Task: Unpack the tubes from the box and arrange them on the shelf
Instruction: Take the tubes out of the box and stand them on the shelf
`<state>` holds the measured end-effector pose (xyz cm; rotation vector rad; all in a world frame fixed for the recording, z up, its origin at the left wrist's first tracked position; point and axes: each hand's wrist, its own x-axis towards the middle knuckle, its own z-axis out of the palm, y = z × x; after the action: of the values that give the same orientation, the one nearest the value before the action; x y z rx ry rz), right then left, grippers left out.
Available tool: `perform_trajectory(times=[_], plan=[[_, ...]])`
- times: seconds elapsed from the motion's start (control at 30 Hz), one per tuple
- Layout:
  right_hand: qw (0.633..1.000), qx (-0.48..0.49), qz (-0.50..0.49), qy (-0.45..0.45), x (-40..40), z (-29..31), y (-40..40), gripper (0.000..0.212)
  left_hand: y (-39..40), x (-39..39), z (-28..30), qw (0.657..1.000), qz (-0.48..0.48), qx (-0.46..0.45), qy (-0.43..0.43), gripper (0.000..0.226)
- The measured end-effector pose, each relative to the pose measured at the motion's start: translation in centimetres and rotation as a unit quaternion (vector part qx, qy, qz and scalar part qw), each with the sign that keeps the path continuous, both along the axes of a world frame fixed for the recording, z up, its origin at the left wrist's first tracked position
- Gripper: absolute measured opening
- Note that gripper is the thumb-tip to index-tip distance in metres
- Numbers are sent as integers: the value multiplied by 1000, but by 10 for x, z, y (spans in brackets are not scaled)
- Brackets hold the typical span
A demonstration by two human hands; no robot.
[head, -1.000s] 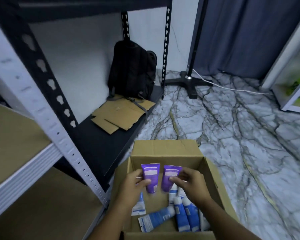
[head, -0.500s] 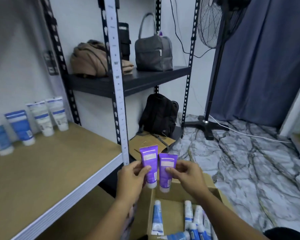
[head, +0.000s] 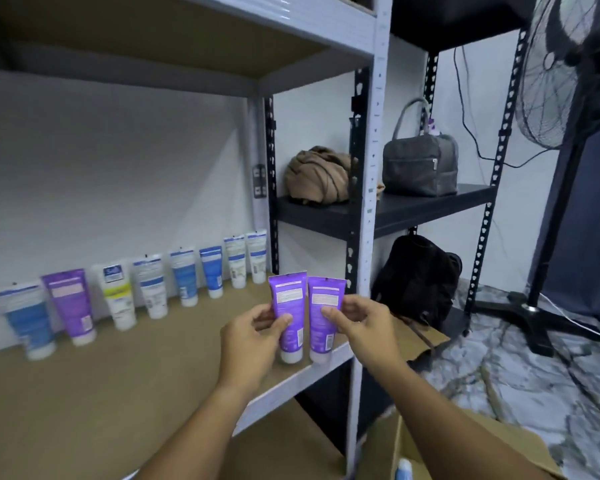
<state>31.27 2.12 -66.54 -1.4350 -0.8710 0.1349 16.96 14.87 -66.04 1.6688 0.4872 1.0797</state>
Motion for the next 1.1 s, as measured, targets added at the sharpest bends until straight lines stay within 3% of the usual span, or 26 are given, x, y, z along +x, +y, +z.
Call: perform_trajectory(times=[0.13, 0.33, 0.43, 0.53, 0.63, 1.1], plan=[[999, -16, 31, 5, -17, 2, 35, 28, 29, -30, -4, 998, 60, 10, 16, 19], [998, -8, 60, 7, -31, 1, 61, 17, 46, -50, -21, 993, 115, 17, 18, 19], [998, -13, 56, 0, -29, -6, 65, 29, 46, -50, -31, 992, 124, 26, 18, 24], [994, -77, 65, -32, -26, -22, 64, 41, 42, -49, -40, 991, 124, 43, 32, 41], [993, -102, 48, -40, -23, -36, 73, 47, 45, -46, -47, 988, 136, 60, 39, 38], [989, -100, 71, -80, -18, -37, 208, 36, 153, -24, -49, 982, 172, 71, 11, 45]])
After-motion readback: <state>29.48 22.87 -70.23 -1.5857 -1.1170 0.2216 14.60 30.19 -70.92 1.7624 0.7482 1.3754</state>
